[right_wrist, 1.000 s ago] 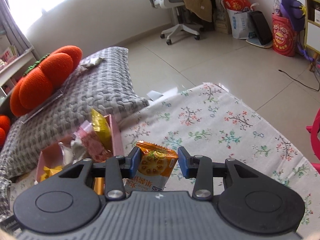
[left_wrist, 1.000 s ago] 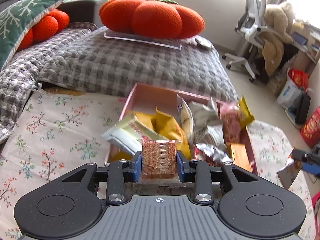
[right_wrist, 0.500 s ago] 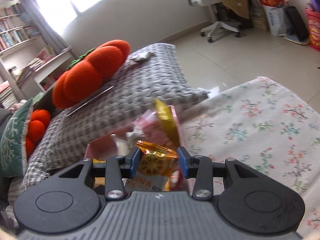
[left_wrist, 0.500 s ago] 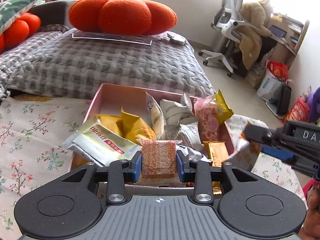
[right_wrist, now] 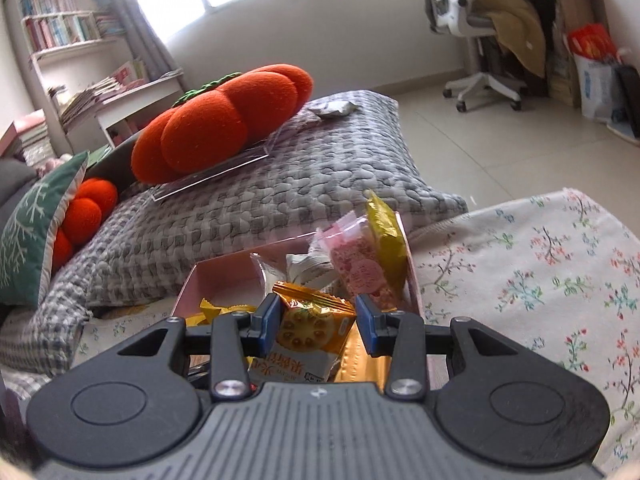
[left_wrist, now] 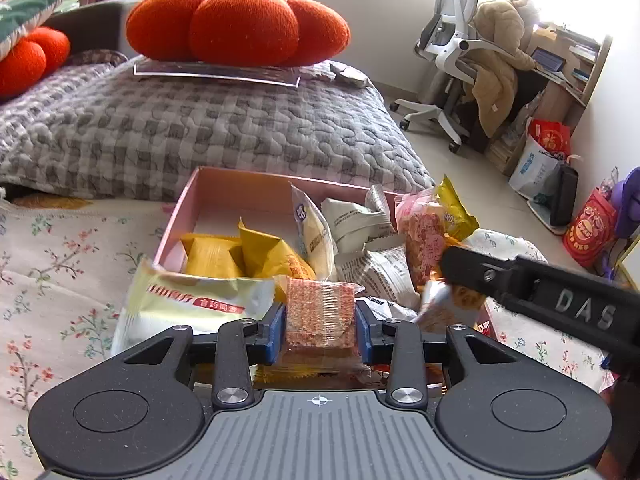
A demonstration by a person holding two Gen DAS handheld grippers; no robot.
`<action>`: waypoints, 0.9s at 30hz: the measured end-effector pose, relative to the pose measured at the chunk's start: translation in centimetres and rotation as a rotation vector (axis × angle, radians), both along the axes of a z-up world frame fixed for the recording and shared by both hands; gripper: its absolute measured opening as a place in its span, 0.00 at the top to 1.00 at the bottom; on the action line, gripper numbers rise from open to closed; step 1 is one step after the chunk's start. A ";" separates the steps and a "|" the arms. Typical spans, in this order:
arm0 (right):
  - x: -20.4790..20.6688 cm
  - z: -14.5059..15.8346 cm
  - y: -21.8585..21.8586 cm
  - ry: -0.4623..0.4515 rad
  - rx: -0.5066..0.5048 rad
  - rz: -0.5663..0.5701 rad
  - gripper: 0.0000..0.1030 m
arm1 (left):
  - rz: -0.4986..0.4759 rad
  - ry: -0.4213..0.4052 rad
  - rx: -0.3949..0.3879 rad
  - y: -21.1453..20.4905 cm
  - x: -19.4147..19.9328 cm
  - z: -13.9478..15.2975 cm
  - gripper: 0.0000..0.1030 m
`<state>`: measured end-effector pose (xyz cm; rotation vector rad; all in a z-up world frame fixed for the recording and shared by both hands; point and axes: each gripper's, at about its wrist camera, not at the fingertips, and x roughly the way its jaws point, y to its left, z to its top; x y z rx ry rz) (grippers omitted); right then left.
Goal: Organize snacks
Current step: 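Lower the wafer and cookie packet into the box and open both grippers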
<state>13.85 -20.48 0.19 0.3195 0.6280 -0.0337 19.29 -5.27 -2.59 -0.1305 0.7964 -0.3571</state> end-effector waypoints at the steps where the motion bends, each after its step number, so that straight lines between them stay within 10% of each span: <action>1: 0.1 -0.2 0.3 -0.004 -0.012 0.011 0.64 | 0.000 0.004 -0.006 0.1 0.1 -0.2 0.65; 10: 0.9 -2.0 0.8 0.002 -0.038 0.033 0.64 | 0.007 0.014 -0.016 0.7 0.6 -1.1 0.63; 20: 0.3 -1.5 -0.6 -0.020 0.040 0.022 0.51 | 0.017 0.014 -0.076 1.6 0.4 -0.1 0.30; 27: -0.1 -0.3 -1.6 -0.042 0.066 -0.009 0.46 | 0.051 0.009 -0.073 1.9 0.2 0.8 0.29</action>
